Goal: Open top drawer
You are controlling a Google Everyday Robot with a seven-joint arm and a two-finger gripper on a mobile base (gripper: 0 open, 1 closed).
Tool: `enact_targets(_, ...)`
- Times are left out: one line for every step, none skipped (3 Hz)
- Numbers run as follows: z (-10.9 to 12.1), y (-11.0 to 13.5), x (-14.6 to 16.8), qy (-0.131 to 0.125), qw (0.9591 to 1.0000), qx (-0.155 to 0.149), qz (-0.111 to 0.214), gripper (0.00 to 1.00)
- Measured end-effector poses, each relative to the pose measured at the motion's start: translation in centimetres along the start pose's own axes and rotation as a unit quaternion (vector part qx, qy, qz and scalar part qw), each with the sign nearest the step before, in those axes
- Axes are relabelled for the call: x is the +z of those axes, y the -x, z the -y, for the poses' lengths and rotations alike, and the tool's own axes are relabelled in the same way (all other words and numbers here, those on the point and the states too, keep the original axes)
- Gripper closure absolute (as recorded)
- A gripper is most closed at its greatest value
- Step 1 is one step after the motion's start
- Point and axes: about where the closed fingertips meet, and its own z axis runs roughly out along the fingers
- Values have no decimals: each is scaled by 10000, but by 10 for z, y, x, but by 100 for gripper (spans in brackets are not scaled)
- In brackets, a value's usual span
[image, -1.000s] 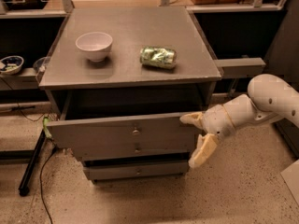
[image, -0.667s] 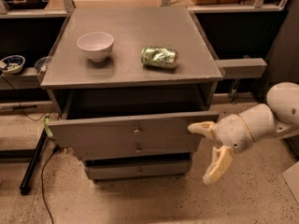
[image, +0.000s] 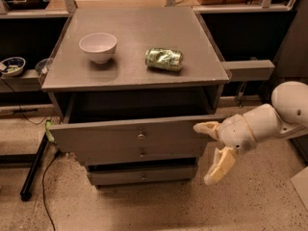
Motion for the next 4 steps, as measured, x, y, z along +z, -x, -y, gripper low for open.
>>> enact_targets(32, 8, 1, -360, 9990, -167, -227, 0)
enact_targets(54, 16, 0, -587, 9971, -275, -388, 0)
enact_targets(73, 23, 0, -803, 9956, -301, -389, 0)
enact_targets(127, 11, 32, -863, 9940, -32, -677, 0)
